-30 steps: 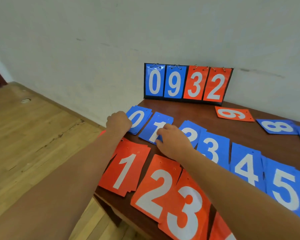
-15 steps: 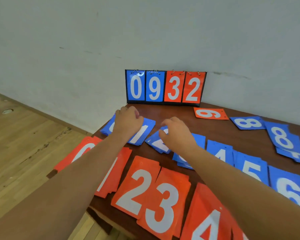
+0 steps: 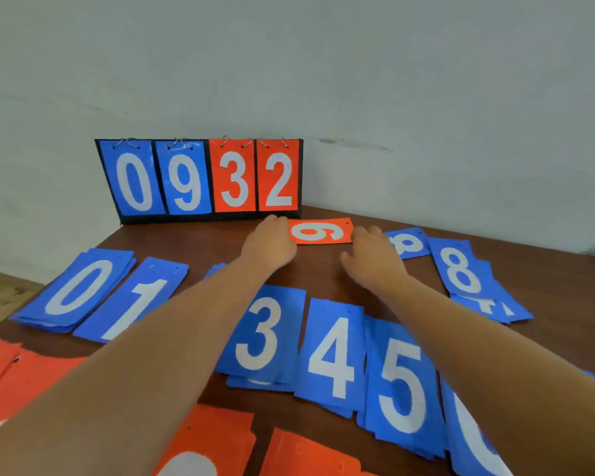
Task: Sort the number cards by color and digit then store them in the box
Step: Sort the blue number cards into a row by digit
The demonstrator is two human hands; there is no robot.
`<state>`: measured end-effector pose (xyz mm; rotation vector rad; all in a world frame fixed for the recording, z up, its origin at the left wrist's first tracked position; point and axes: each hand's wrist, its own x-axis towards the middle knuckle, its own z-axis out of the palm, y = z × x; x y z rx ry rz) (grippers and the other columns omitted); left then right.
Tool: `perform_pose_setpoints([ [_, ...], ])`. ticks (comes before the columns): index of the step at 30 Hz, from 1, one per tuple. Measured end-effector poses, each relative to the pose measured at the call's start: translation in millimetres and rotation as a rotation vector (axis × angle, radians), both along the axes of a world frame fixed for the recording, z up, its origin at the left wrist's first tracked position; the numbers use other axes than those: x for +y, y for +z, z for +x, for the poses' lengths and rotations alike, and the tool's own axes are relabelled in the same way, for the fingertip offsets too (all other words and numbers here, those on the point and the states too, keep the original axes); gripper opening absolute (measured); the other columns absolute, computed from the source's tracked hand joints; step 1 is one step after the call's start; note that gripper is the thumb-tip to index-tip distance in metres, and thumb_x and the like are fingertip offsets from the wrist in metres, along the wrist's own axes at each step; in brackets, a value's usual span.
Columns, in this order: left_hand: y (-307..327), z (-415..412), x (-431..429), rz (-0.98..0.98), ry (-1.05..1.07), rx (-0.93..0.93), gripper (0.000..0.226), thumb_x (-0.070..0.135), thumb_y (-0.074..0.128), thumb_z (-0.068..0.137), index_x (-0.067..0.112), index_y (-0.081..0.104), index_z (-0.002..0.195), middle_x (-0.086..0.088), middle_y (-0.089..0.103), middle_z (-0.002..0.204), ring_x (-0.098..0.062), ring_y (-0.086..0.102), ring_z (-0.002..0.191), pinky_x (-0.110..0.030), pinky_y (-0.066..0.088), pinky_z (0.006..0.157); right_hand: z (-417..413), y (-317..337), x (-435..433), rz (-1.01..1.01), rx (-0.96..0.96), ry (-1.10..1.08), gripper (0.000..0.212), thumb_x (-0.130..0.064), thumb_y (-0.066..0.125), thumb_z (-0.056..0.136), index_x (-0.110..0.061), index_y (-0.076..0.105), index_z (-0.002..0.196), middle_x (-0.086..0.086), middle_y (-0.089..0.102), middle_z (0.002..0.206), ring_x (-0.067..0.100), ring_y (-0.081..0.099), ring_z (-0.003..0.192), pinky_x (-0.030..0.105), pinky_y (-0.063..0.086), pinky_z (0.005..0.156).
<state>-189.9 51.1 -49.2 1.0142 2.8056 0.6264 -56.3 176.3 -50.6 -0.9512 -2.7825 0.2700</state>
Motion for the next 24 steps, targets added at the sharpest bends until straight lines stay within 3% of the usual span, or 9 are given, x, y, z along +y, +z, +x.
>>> perform_pose_setpoints([
  [4,-17,-10,38,-0.031,0.034,0.081,0.060,0.048,0.059,0.093,0.012,0.043,0.139,-0.012,0.051,0.137,-0.031,0.049,0.126,-0.047,0.041,0.103,1,-22,41,0.045,-0.051,-0.203,0.054,-0.048,0.047,0.095,-0.005,0.050,0.128,0.023,0.049,0.132,0.040,0.046,0.123,0.047,0.038,0.102],
  [6,-22,-10,50,-0.063,0.067,0.119,0.070,0.053,0.061,0.090,0.012,0.040,0.142,-0.015,0.047,0.141,-0.033,0.044,0.130,-0.046,0.038,0.105,3,-28,50,0.092,-0.079,-0.199,0.056,-0.053,0.045,0.096,-0.007,0.052,0.128,0.022,0.051,0.131,0.039,0.047,0.122,0.047,0.040,0.098],
  [9,-19,-8,61,-0.027,0.077,0.017,0.063,0.037,0.067,0.091,0.013,0.040,0.143,-0.019,0.042,0.143,-0.036,0.038,0.132,-0.043,0.038,0.106,2,-28,51,0.188,-0.071,-0.070,0.033,-0.033,0.046,0.099,-0.005,0.056,0.113,0.020,0.059,0.115,0.037,0.055,0.108,0.042,0.046,0.082],
  [11,-13,-9,60,-0.002,0.087,-0.065,0.063,0.026,0.070,0.090,0.016,0.039,0.145,-0.019,0.037,0.146,-0.036,0.035,0.134,-0.041,0.037,0.108,4,-25,47,0.265,-0.124,0.002,0.021,-0.019,0.044,0.099,-0.004,0.056,0.107,0.019,0.062,0.106,0.036,0.059,0.099,0.037,0.042,0.068],
  [15,-5,-10,45,0.027,0.153,-0.203,0.072,0.018,0.075,0.086,0.019,0.037,0.148,-0.019,0.032,0.149,-0.036,0.038,0.134,-0.042,0.038,0.109,18,-10,41,0.286,-0.129,0.028,0.016,-0.011,0.042,0.097,-0.005,0.057,0.102,0.015,0.064,0.096,0.028,0.053,0.078,0.034,0.038,0.062],
  [19,-3,0,25,0.173,0.192,-0.256,0.065,0.010,0.069,0.090,0.011,0.035,0.146,-0.015,0.046,0.144,-0.032,0.046,0.132,-0.039,0.044,0.102,36,-7,35,-0.005,0.088,-0.111,0.023,-0.014,0.044,0.096,-0.008,0.061,0.109,0.014,0.062,0.105,0.028,0.057,0.084,0.035,0.047,0.069],
  [22,8,13,6,0.385,0.256,-0.392,0.064,0.005,0.066,0.091,0.016,0.034,0.145,-0.014,0.049,0.138,-0.029,0.054,0.118,-0.039,0.053,0.094,55,-2,25,-0.010,0.417,-0.168,0.026,-0.018,0.048,0.098,-0.016,0.070,0.113,0.011,0.052,0.117,0.028,0.050,0.106,0.030,0.042,0.082],
  [24,19,24,-8,0.512,0.290,-0.486,0.056,0.002,0.067,0.089,0.016,0.040,0.136,-0.012,0.051,0.128,-0.026,0.055,0.104,-0.038,0.057,0.082,69,10,17,0.051,0.557,-0.215,0.024,-0.020,0.052,0.098,-0.021,0.074,0.109,0.009,0.047,0.115,0.027,0.043,0.107,0.028,0.037,0.081],
])
